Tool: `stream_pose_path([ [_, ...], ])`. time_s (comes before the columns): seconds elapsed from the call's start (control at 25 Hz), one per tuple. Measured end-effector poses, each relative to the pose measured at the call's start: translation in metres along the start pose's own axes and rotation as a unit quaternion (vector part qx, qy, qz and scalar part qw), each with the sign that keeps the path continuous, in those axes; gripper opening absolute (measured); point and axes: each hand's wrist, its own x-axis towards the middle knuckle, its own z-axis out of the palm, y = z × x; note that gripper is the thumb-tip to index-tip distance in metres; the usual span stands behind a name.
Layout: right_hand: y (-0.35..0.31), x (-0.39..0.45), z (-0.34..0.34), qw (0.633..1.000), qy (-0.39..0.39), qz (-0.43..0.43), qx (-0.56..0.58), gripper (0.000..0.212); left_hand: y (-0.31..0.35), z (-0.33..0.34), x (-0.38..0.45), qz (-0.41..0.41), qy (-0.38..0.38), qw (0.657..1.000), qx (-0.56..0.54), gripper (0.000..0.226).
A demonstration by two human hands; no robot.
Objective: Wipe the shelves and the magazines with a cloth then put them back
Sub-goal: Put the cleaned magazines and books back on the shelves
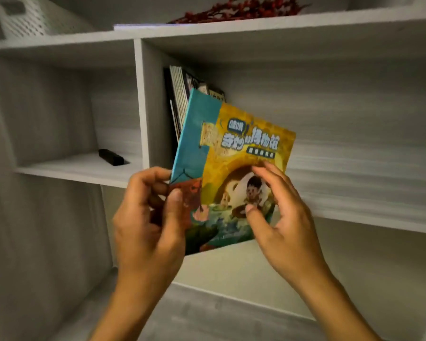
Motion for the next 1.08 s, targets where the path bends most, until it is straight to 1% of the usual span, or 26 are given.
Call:
stream_pose_path([
  [0.04, 0.005, 0.01, 0.005, 1.0, -0.003, 0.003, -0.029, 0.056, -0.006, 0.018, 0.009, -0.001, 0.017, 1.0, -0.018, 0.019],
  [0.12, 0.019, 0.031, 0.016, 0.997, -0.034, 0.051, -0.039, 0.06, -0.024, 0.059, 0.029, -0.053, 0.054, 0.995, -0.07, 0.016],
  [0.2, 0.033, 0.051, 0.028, 0.981, -0.116, 0.158, 0.006, 0.072, -0.045, 0.101, 0.042, -0.114, 0.075, 0.986, -0.096, 0.016],
  [0.24, 0.041, 0.058, 0.034, 0.97, -0.163, 0.181, -0.007, 0.078, -0.053, 0.117, 0.045, -0.13, 0.069, 0.986, -0.082, 0.016],
  [0.32, 0.052, 0.071, 0.043, 0.948, -0.238, 0.177, -0.118, 0.081, -0.065, 0.139, 0.046, -0.142, 0.036, 0.989, -0.033, 0.016],
  [0.36, 0.057, 0.079, 0.049, 0.937, -0.258, 0.167, -0.168, 0.08, -0.072, 0.145, 0.047, -0.145, 0.025, 0.989, -0.019, 0.016],
  [0.4, 0.058, 0.089, 0.054, 0.927, -0.276, 0.173, -0.186, 0.079, -0.078, 0.147, 0.049, -0.15, 0.021, 0.988, -0.018, 0.016],
  [0.48, 0.061, 0.106, 0.066, 0.914, -0.315, 0.188, -0.176, 0.081, -0.092, 0.147, 0.057, -0.146, 0.009, 0.989, -0.008, 0.017],
  [0.56, 0.071, 0.116, 0.082, 0.906, -0.338, 0.183, -0.177, 0.087, -0.103, 0.145, 0.066, -0.117, -0.031, 0.992, 0.02, 0.017],
  [0.6, 0.079, 0.122, 0.089, 0.907, -0.332, 0.189, -0.178, 0.088, -0.107, 0.145, 0.069, -0.108, -0.054, 0.992, 0.031, 0.017],
  [0.68, 0.087, 0.131, 0.097, 0.904, -0.31, 0.197, -0.221, 0.079, -0.116, 0.146, 0.075, -0.114, -0.093, 0.988, 0.049, 0.019],
  [0.76, 0.099, 0.135, 0.102, 0.897, -0.289, 0.21, -0.261, 0.07, -0.128, 0.144, 0.077, -0.147, -0.116, 0.98, 0.069, 0.021],
  [0.8, 0.099, 0.136, 0.102, 0.891, -0.289, 0.235, -0.26, 0.067, -0.132, 0.143, 0.078, -0.174, -0.127, 0.974, 0.075, 0.02],
  [0.84, 0.099, 0.138, 0.103, 0.888, -0.286, 0.255, -0.252, 0.064, -0.134, 0.142, 0.078, -0.197, -0.136, 0.968, 0.068, 0.019],
  [0.88, 0.096, 0.14, 0.104, 0.894, -0.269, 0.259, -0.246, 0.063, -0.132, 0.139, 0.078, -0.205, -0.139, 0.968, 0.042, 0.018],
  [0.92, 0.089, 0.143, 0.102, 0.91, -0.238, 0.24, -0.24, 0.062, -0.126, 0.134, 0.079, -0.193, -0.131, 0.972, 0.007, 0.018],
  [0.96, 0.08, 0.139, 0.098, 0.932, -0.186, 0.216, -0.224, 0.059, -0.117, 0.126, 0.075, -0.174, -0.112, 0.978, -0.03, 0.019],
  [1.0, 0.072, 0.128, 0.093, 0.959, -0.117, 0.167, -0.196, 0.053, -0.108, 0.115, 0.065, -0.158, -0.082, 0.982, -0.057, 0.02],
  [1.04, 0.062, 0.103, 0.085, 0.982, -0.05, 0.102, -0.154, 0.048, -0.103, 0.102, 0.046, -0.147, -0.051, 0.985, -0.072, 0.021],
  [1.08, 0.055, 0.066, 0.078, 0.995, 0.005, 0.035, -0.096, 0.043, -0.101, 0.086, 0.021, -0.144, -0.029, 0.985, -0.087, 0.021],
])
